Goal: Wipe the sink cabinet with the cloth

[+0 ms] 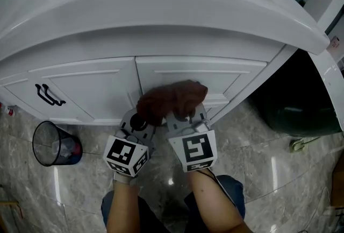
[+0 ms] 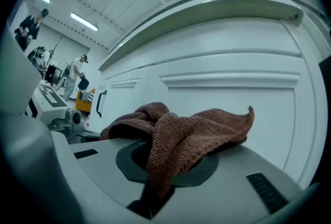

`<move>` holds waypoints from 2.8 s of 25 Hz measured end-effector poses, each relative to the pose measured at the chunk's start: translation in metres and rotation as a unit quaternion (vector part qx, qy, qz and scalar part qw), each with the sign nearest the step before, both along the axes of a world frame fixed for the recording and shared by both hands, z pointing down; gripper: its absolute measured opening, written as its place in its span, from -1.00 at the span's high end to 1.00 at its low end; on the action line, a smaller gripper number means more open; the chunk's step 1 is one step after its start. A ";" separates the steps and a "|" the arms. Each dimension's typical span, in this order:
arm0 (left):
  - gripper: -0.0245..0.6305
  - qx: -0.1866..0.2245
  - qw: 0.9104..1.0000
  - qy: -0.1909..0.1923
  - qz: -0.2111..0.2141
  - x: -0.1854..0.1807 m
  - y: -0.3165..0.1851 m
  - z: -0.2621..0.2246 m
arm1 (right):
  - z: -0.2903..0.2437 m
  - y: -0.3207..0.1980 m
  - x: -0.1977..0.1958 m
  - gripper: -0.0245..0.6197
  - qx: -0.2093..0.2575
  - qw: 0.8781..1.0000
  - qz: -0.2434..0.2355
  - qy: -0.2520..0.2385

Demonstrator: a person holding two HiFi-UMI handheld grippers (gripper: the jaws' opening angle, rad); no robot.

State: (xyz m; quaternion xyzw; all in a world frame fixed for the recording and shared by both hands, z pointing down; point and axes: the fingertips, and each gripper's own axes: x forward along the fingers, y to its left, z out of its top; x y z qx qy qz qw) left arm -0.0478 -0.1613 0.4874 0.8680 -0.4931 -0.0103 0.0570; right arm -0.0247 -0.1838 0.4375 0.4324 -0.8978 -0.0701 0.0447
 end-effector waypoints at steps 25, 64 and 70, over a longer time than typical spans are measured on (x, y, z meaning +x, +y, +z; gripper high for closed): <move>0.89 -0.001 1.000 -0.007 0.018 0.025 -0.005 0.004 | 0.035 -0.023 0.095 0.74 -0.178 0.982 0.045 -0.040; 0.89 0.005 1.000 0.004 0.010 0.009 -0.002 -0.003 | -0.021 0.000 0.078 0.74 -0.052 0.992 0.011 0.115; 0.89 0.004 1.000 0.003 0.007 0.008 -0.001 -0.003 | -0.015 0.001 0.077 0.74 -0.058 0.989 0.009 0.134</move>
